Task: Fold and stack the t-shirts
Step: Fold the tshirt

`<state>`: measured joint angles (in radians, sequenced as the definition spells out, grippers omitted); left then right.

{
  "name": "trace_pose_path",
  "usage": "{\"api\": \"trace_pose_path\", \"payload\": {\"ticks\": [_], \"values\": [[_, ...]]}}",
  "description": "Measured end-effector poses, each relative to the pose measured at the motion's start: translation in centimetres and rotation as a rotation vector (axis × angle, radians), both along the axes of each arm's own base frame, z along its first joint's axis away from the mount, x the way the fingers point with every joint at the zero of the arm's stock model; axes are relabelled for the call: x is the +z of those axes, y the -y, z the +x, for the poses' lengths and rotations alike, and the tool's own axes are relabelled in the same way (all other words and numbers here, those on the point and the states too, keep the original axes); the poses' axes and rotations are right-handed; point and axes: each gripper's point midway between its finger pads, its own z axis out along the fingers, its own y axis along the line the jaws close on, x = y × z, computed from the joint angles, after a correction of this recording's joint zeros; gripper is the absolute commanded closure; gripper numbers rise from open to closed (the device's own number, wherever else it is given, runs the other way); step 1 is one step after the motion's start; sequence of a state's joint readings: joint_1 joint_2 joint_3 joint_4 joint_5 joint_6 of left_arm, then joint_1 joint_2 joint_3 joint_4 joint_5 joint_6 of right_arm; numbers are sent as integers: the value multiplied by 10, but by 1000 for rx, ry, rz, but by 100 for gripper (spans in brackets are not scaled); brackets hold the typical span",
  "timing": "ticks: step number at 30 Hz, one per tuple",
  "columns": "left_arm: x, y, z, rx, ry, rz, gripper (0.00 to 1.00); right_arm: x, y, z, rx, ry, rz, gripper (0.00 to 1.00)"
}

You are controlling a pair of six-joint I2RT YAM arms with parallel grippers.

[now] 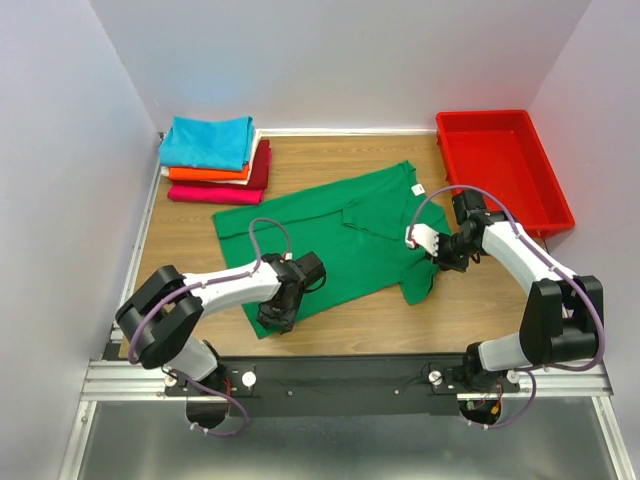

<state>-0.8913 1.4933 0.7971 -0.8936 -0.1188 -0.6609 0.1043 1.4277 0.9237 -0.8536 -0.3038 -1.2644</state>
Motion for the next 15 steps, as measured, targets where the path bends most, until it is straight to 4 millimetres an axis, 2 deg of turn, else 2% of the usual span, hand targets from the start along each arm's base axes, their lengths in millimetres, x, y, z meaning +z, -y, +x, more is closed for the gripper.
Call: {"api": "trace_pose_path", "payload": {"ticks": [5, 7, 9, 15], "values": [[8, 23, 19, 3, 41, -51, 51, 0, 0, 0, 0, 0, 0, 99], [6, 29, 23, 0, 46, -59, 53, 0, 0, 0, 0, 1, 0, 99], [0, 28, 21, -1, 28, -53, 54, 0, 0, -1, 0, 2, 0, 99], [0, 27, 17, 0, 22, -64, 53, 0, 1, -3, -2, 3, 0, 99]]}}
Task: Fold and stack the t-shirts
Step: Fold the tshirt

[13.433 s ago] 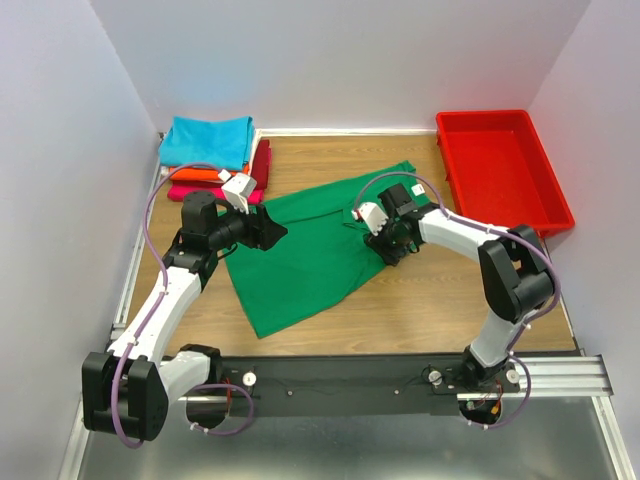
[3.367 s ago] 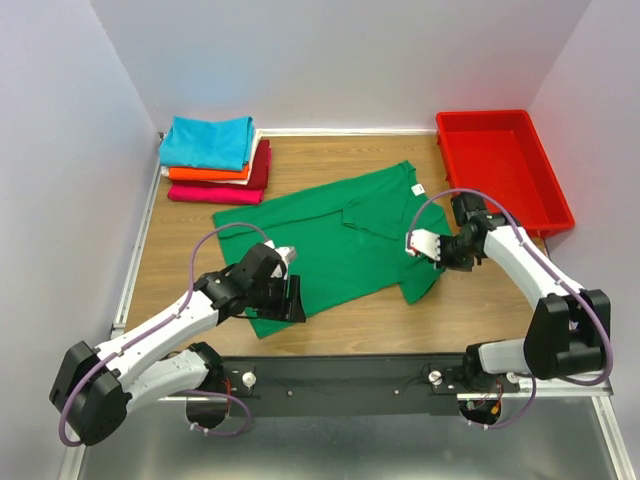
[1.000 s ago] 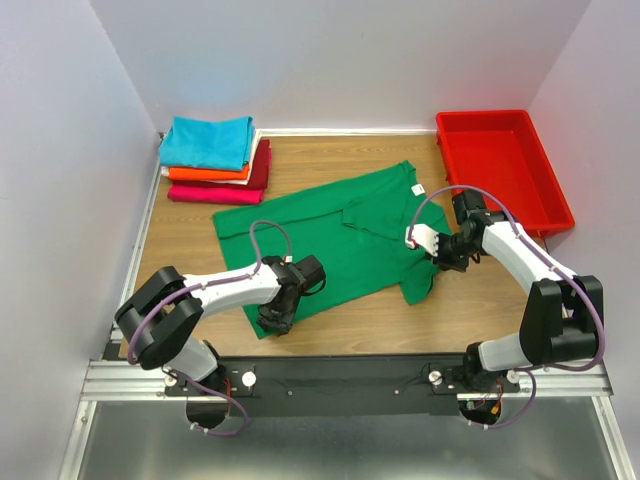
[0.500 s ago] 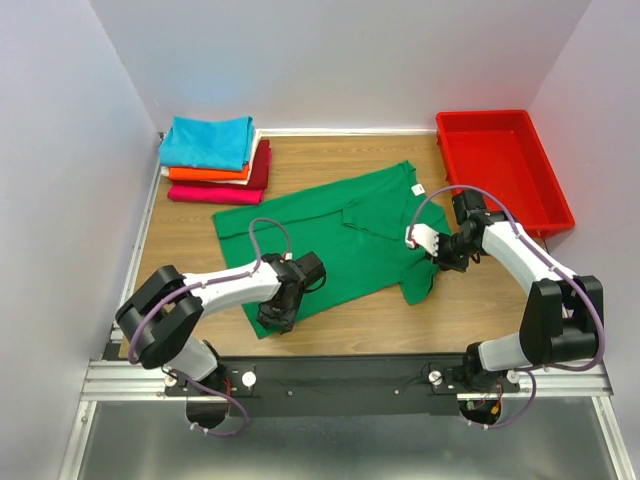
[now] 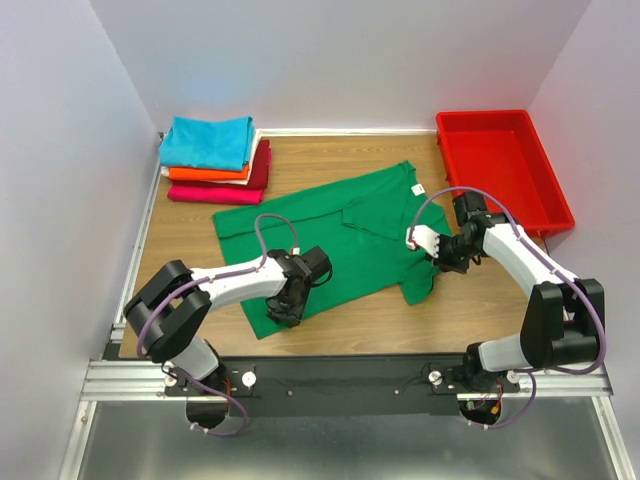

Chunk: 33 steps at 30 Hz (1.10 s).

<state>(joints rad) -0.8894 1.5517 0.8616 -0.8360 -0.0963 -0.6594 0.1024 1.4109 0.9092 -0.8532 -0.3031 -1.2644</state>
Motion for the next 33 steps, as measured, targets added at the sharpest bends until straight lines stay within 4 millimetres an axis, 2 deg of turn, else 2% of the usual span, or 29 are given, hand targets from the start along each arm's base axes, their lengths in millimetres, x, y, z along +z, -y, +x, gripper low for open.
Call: {"api": "trace_pose_path", "payload": {"ticks": [10, 16, 21, 33], "values": [[10, -14, -12, 1, -2, -1, 49, 0, 1, 0, -5, -1, 0, 99], [-1, -18, -17, -9, -39, 32, 49, 0, 1, 0, -7, 0, 1, 99], [-1, -19, -14, -12, -45, 38, 51, 1, 1, -1, -7, 4, 1, 99], [-2, -18, -10, -30, -62, 29, 76, 0, 2, -4, -8, 2, 1, 99]]}}
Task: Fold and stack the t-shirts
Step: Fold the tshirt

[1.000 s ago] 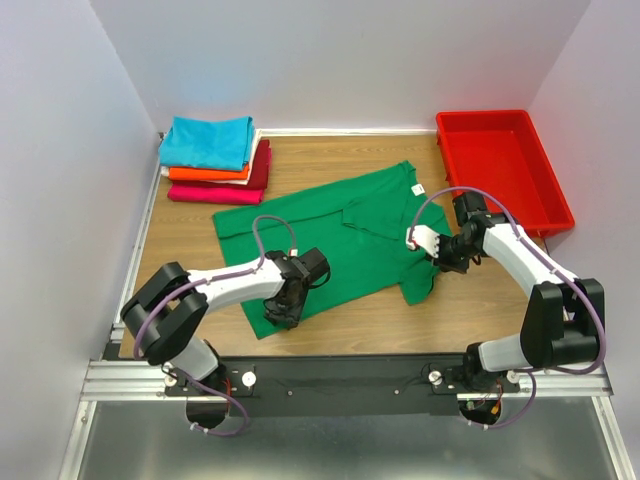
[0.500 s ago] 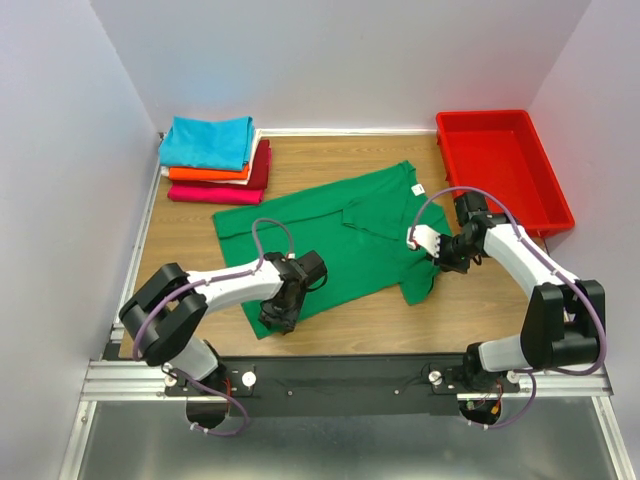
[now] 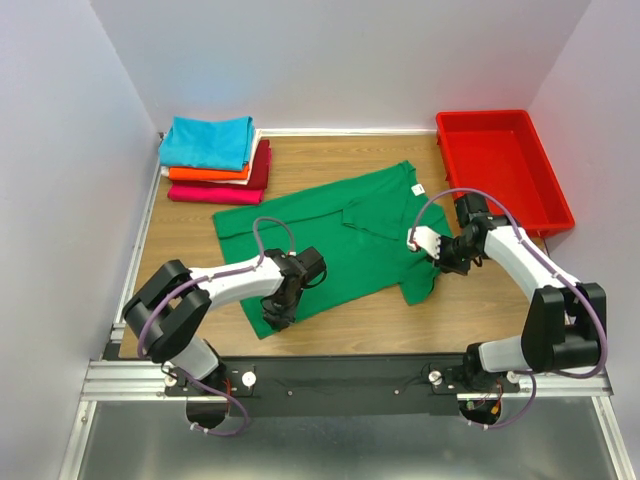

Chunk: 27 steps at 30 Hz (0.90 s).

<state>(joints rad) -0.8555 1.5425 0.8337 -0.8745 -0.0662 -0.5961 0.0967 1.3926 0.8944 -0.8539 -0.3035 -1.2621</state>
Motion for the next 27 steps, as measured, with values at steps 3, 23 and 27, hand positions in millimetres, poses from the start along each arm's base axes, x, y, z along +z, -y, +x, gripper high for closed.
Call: {"api": "trace_pose_path", "payload": {"ticks": [3, 23, 27], "values": [[0, -2, 1, -1, 2, 4, 82, 2, 0, 0, -5, 7, 2, 99], [31, 7, 33, -4, 125, -50, 100, 72, -22, 72, -65, 164, 120, 99], [31, 6, 35, -6, 126, -49, 100, 80, -26, 90, -100, 168, 144, 99]]}}
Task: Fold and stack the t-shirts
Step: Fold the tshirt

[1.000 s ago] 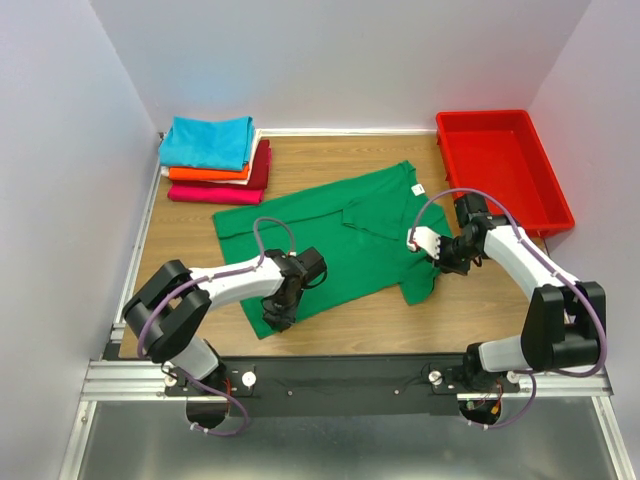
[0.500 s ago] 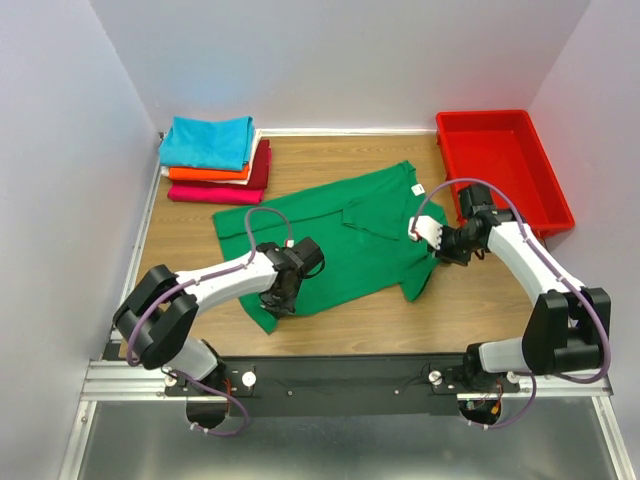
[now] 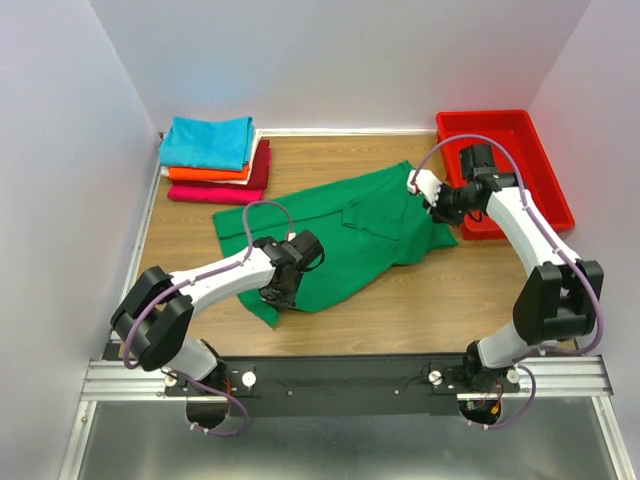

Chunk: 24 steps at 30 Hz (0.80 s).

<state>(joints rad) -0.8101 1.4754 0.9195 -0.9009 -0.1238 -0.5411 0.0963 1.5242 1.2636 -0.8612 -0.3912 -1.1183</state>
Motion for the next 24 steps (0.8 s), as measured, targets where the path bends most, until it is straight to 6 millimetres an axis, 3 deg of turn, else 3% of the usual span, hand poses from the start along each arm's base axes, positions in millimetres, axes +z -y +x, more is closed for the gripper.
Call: {"api": "trace_pose_path", "payload": {"ticks": [11, 20, 24], "values": [[12, -16, 25, 100, 39, -22, 100, 11, -7, 43, -87, 0, 52, 99], [43, -14, 76, 159, 149, -66, 100, 15, -9, 69, -147, 10, 75, 99], [44, -17, 96, 167, 167, -53, 100, 14, -9, 78, -171, 14, 80, 99]]}}
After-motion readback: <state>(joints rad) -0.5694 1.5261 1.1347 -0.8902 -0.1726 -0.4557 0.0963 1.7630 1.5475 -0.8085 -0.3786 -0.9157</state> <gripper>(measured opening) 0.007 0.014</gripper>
